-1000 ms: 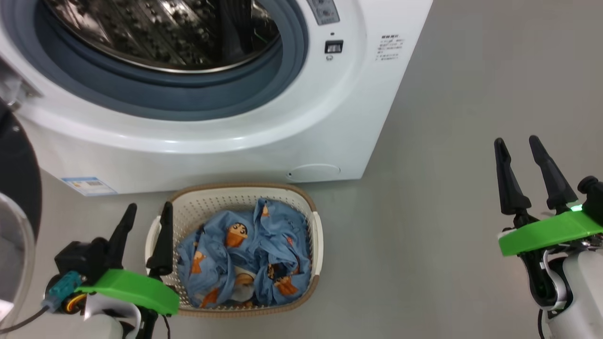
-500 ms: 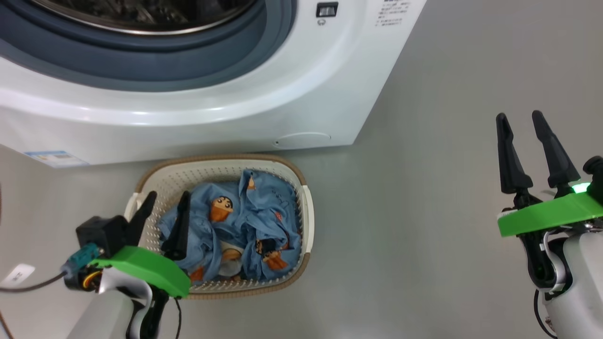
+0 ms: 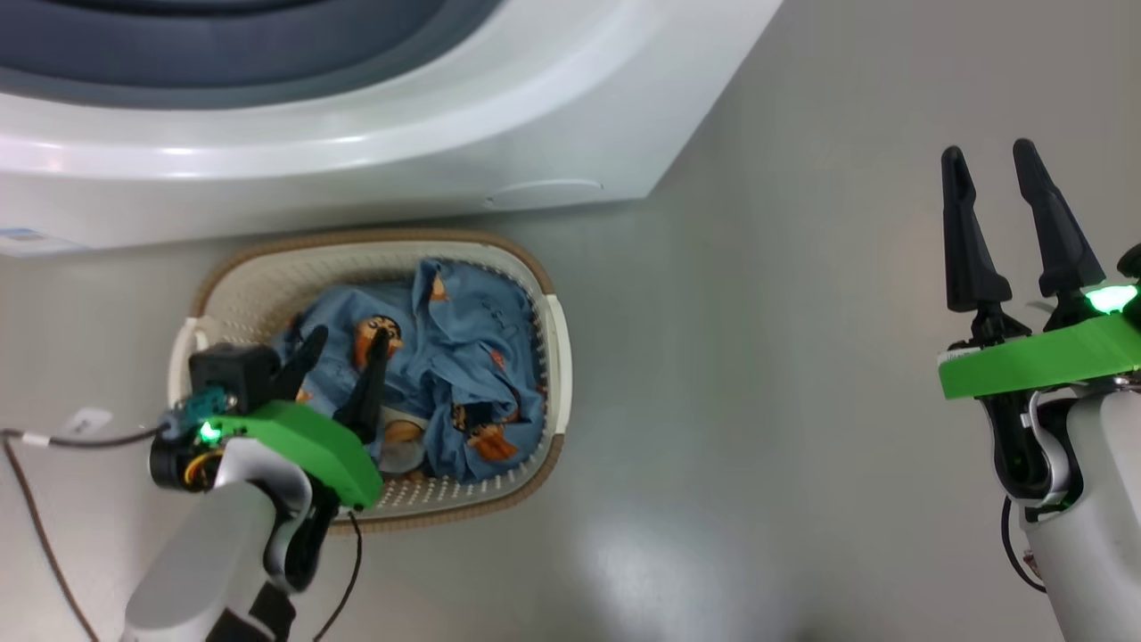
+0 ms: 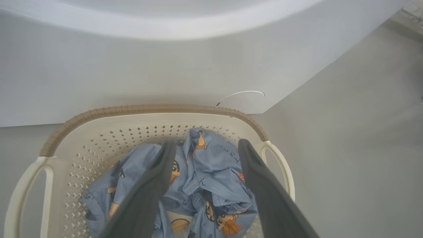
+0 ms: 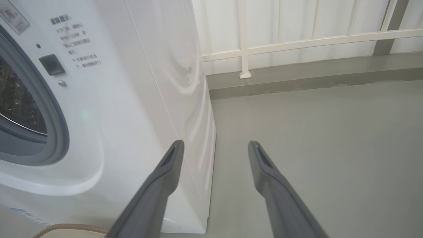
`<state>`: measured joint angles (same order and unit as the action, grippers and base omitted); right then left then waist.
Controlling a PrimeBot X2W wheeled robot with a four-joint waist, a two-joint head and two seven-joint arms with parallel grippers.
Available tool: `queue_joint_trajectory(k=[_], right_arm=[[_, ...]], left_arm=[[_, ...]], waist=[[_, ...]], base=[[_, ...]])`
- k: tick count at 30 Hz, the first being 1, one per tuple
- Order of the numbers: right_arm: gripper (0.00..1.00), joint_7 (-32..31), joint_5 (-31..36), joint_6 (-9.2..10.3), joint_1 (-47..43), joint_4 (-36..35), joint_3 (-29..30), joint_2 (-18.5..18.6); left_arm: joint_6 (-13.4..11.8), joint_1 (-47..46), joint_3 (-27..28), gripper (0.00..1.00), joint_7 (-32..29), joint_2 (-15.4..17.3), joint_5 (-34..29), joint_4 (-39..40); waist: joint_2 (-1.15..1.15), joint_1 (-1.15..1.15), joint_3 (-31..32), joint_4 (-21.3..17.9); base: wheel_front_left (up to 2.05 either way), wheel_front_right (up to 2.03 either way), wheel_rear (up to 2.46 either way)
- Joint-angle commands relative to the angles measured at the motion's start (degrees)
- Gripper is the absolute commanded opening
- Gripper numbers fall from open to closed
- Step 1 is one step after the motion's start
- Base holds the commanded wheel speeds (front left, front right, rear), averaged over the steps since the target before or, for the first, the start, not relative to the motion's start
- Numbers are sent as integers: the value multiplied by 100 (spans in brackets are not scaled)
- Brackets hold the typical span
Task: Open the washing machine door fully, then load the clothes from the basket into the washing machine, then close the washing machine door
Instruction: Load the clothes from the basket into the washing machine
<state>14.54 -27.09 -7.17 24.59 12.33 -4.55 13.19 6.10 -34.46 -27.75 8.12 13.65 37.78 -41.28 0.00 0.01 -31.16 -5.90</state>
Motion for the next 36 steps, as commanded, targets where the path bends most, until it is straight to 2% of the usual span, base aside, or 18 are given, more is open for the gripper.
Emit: queue_joint_trajectory(k=[1,11,19,29,36], right_arm=[[100,46,82,-32,50,-153,-115,25],[100,46,32,-32,262,-208,-144,-147],[100,46,31,-32,377,-264,-168,-291],[100,46,24,-32,590,-326,-218,-471],[100,46,-5,-32,653,-353,-244,-600]], left_arm=[[61,-241,72,100,-38,106,76,-163],[132,-1027,-264,100,-286,-21,197,-1238],[137,-1458,-636,100,-623,-101,643,-1453],[138,-1999,-1179,100,-1244,106,1377,-1519],[138,-2325,-1363,100,-1542,250,1863,-1609]], waist=[[0,-1,-369,-175],[0,-1,-1067,-394],[0,-1,-1538,-525],[0,-1,-2087,-753],[0,-1,-2317,-977]], base=[[0,0,0],[0,0,0],[0,0,0],[0,0,0],[0,0,0]])
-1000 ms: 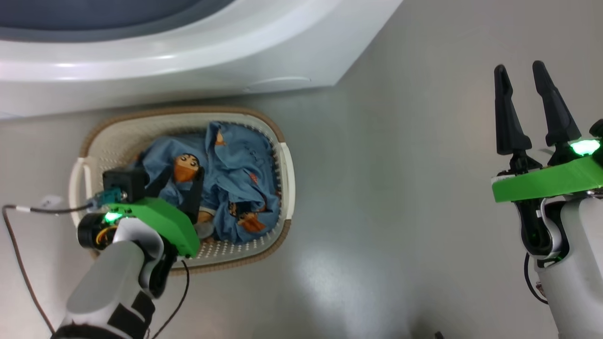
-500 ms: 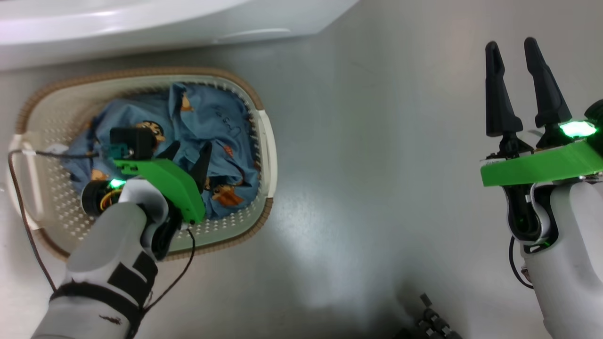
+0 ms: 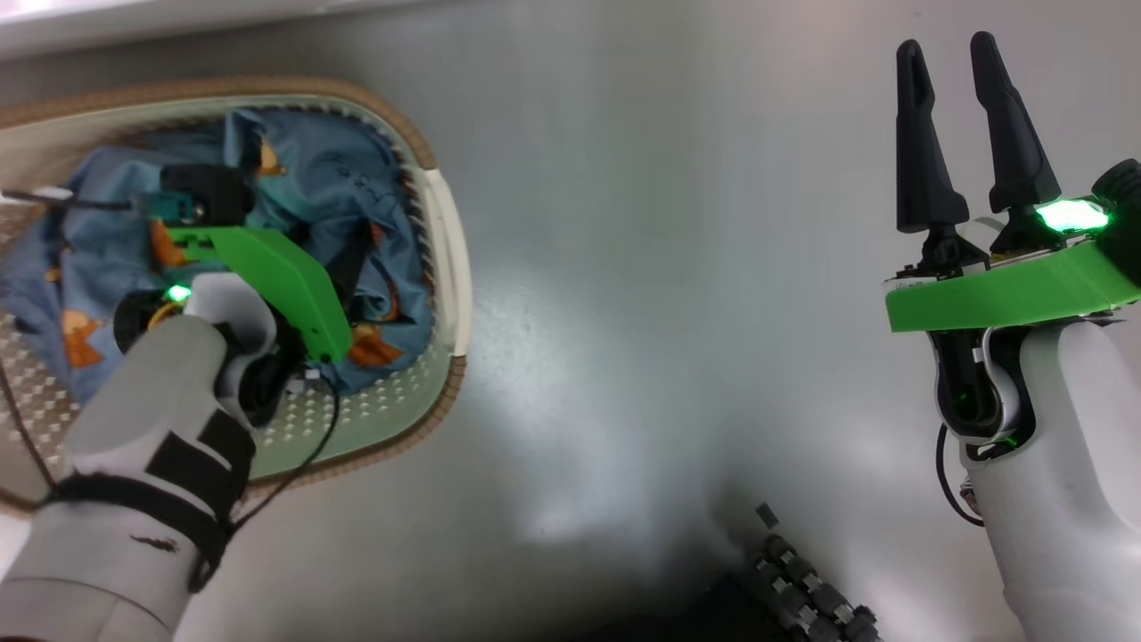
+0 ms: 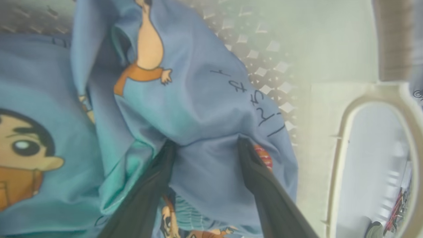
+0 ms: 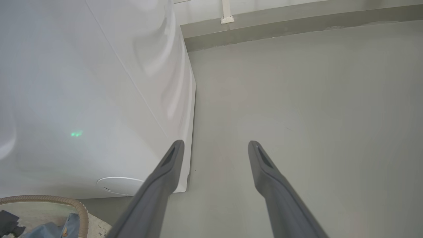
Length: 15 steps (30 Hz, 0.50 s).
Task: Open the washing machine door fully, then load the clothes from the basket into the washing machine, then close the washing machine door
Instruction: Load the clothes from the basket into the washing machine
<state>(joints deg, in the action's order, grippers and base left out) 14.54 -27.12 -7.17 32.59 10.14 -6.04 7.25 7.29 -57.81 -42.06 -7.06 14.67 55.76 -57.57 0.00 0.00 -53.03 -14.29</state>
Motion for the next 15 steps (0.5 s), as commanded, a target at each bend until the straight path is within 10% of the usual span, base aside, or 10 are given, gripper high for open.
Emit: queue_joint_trajectory(k=[1,10,11,13,15], right_arm=[[100,46,-6,-32,-144,-138,-103,-25],[100,46,-29,-32,-130,-148,-153,-143],[100,46,-29,-32,-127,-141,-151,-152],[100,46,-28,-32,-120,-128,-145,-166],[100,46,-25,-32,-114,-122,-139,-174]], left_arm=[[19,-34,45,100,-87,169,125,-11],[19,-359,-199,100,-235,265,336,-422],[19,-370,-241,82,-240,255,327,-487],[19,-386,-273,0,-199,233,359,-567],[19,-374,-318,0,-152,219,387,-606]], waist=[[0,0,-156,-171],[0,0,-270,-366],[0,0,-265,-372],[0,0,-250,-373],[0,0,-226,-361]], base=[[0,0,0],[0,0,0],[0,0,0],[0,0,0],[0,0,0]])
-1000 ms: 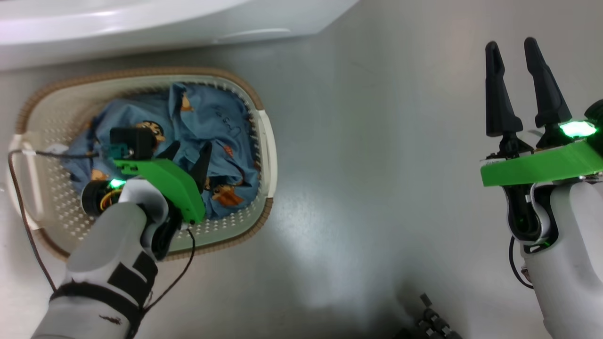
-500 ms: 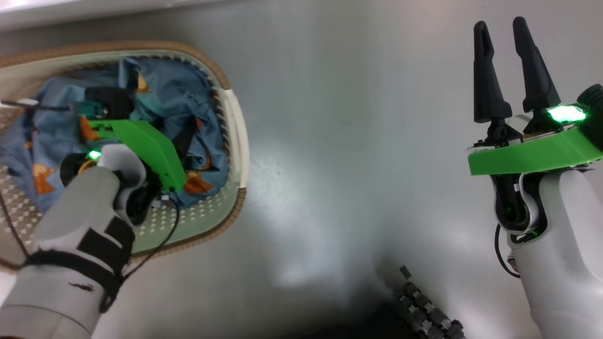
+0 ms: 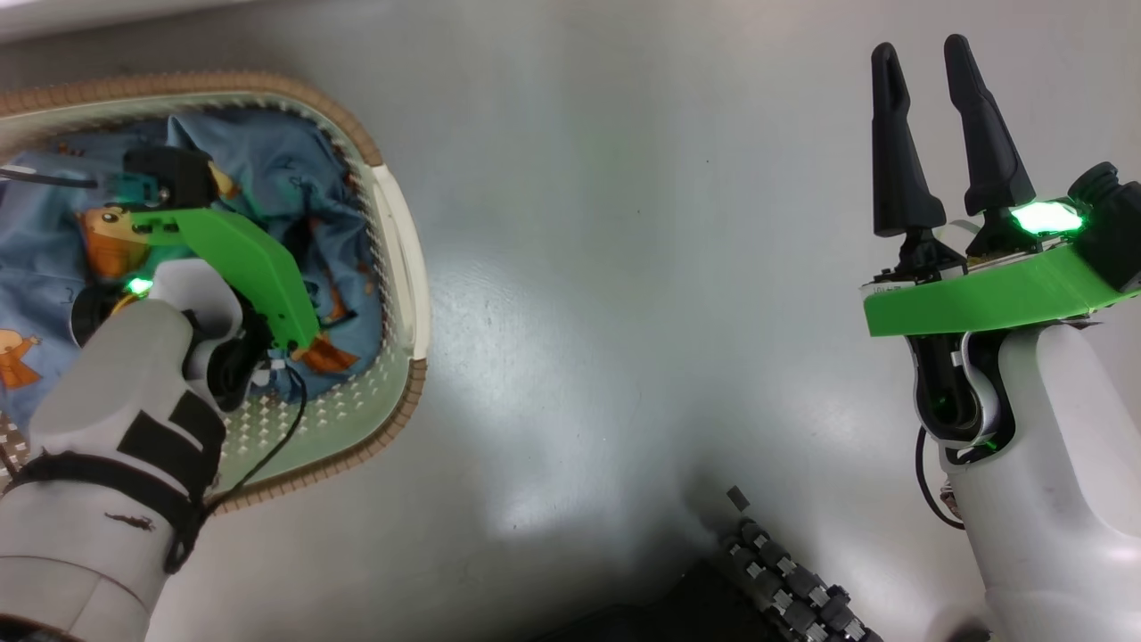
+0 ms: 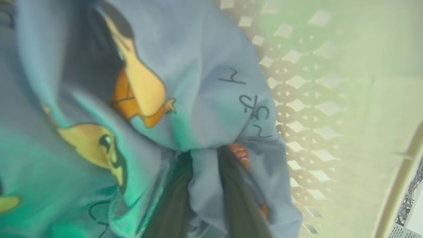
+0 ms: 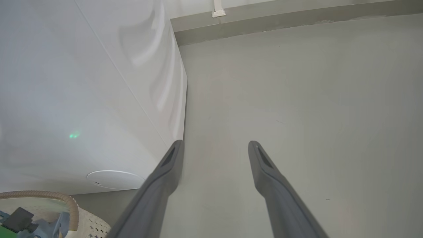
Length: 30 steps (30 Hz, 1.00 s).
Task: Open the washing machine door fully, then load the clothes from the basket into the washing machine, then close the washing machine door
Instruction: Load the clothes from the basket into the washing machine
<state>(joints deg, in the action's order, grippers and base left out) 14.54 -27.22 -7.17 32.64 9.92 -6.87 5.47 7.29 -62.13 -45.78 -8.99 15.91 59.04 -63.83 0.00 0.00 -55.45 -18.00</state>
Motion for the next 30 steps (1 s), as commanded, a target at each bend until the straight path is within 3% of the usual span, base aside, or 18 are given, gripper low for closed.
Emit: queue_joint_trajectory(k=[1,10,30], right_arm=[[100,46,-13,-32,-115,-99,-52,3],[100,46,8,-32,-90,-84,-18,39],[100,46,-8,-32,-560,214,119,336]], left_arm=[[19,62,23,0,70,90,70,22],[20,293,-158,0,494,105,270,242],[20,1430,-857,0,2057,368,934,1495]], waist=[[0,0,30,20],[0,0,353,184],[0,0,2182,681]], base=[[0,0,0],[0,0,0],[0,0,0]])
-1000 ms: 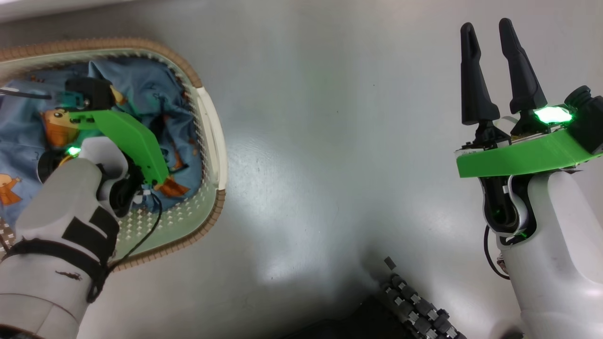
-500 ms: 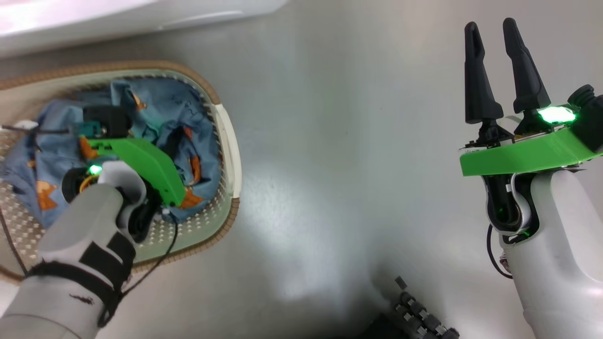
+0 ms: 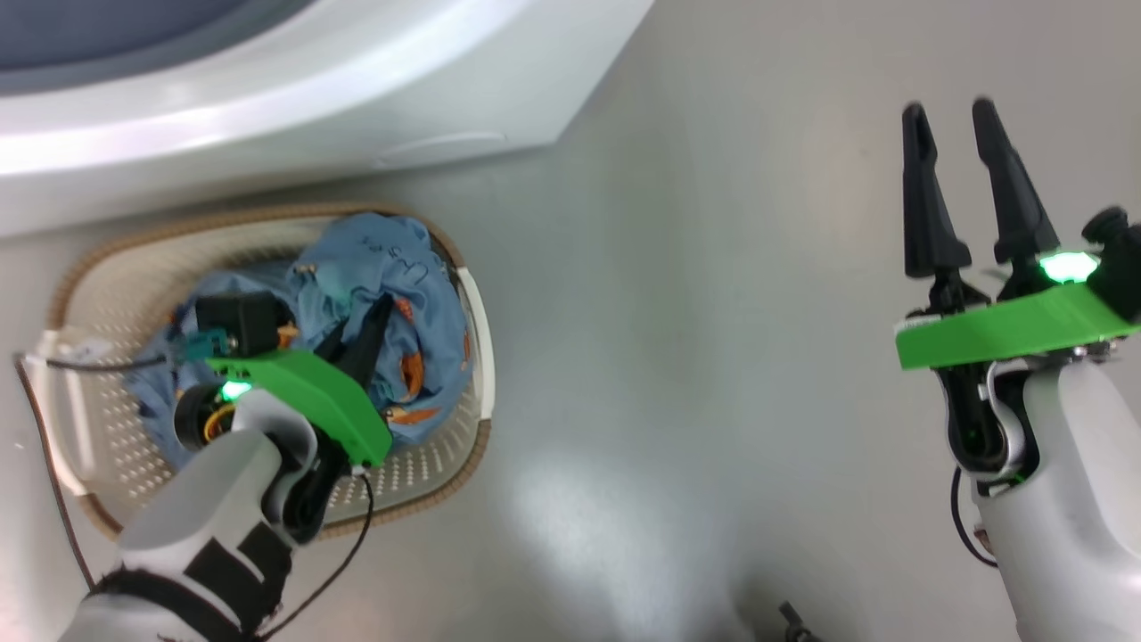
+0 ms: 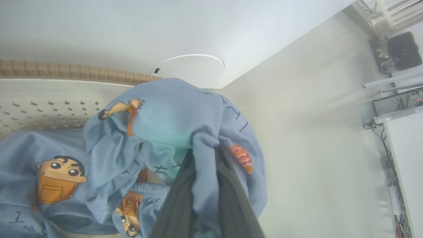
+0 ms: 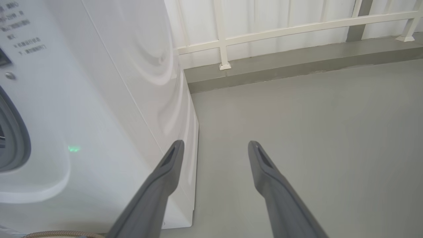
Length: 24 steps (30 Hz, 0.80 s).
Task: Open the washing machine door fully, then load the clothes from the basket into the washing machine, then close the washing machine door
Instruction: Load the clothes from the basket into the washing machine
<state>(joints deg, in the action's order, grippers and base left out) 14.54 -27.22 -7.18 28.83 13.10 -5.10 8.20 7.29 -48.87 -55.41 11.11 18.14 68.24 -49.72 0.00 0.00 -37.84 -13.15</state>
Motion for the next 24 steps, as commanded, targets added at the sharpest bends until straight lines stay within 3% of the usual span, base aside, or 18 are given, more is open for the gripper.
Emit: queue_joint_trajectory(k=[1,10,17,24], right_arm=[[100,46,-11,-31,-225,-84,-43,85],[100,46,-54,-31,-571,67,-34,251],[100,46,-103,-31,-801,153,-64,411],[100,46,-146,-31,-997,245,-116,531]], left_arm=[[20,159,86,0,108,169,36,146],[20,677,279,0,380,377,111,816],[20,1228,1313,0,387,390,-491,1471],[-69,1719,1952,0,388,309,-1145,2079]], waist=[[0,0,534,225],[0,0,1467,474],[0,0,1929,647],[0,0,2267,800]], base=[[0,0,0],[0,0,0],[0,0,0],[0,0,0]])
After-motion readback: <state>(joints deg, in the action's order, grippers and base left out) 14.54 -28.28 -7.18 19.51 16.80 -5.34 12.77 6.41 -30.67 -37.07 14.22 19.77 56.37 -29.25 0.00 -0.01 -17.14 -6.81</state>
